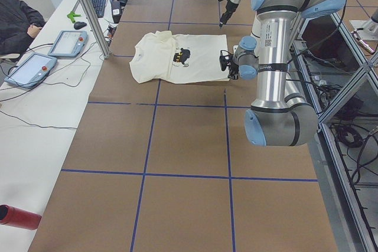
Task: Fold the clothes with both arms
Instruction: 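Grasp both hem corners with the left and right grippers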
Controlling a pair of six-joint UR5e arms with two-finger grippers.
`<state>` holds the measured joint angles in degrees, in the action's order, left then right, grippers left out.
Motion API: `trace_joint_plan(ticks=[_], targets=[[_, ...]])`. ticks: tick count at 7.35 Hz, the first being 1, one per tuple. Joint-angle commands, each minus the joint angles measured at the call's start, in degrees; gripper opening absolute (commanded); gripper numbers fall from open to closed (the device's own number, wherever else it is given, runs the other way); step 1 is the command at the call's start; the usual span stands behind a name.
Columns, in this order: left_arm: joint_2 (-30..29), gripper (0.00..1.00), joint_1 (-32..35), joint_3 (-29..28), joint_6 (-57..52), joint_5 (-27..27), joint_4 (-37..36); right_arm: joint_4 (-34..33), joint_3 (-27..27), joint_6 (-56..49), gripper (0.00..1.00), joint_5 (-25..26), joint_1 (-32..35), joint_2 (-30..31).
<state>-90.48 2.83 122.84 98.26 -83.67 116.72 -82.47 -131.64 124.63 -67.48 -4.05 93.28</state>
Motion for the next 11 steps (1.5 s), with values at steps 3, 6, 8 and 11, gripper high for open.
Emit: trace_joint_plan(ticks=[3,6,8,11], targets=[[0.0,0.00,0.0,0.8,0.4,0.0,0.0,-3.8,6.9,1.6,0.73,1.8,-2.7,-6.1],[0.1,0.00,0.0,0.8,0.4,0.1,0.1,-3.8,8.6,1.4,0.67,4.9,-3.2,-6.1],[0.1,0.00,0.0,0.8,0.4,0.0,0.1,-3.8,9.5,1.0,0.67,4.9,-3.1,-6.1],[0.1,0.00,0.0,0.8,0.4,0.0,0.1,-3.8,9.9,1.0,0.62,4.9,-3.1,-6.1]])
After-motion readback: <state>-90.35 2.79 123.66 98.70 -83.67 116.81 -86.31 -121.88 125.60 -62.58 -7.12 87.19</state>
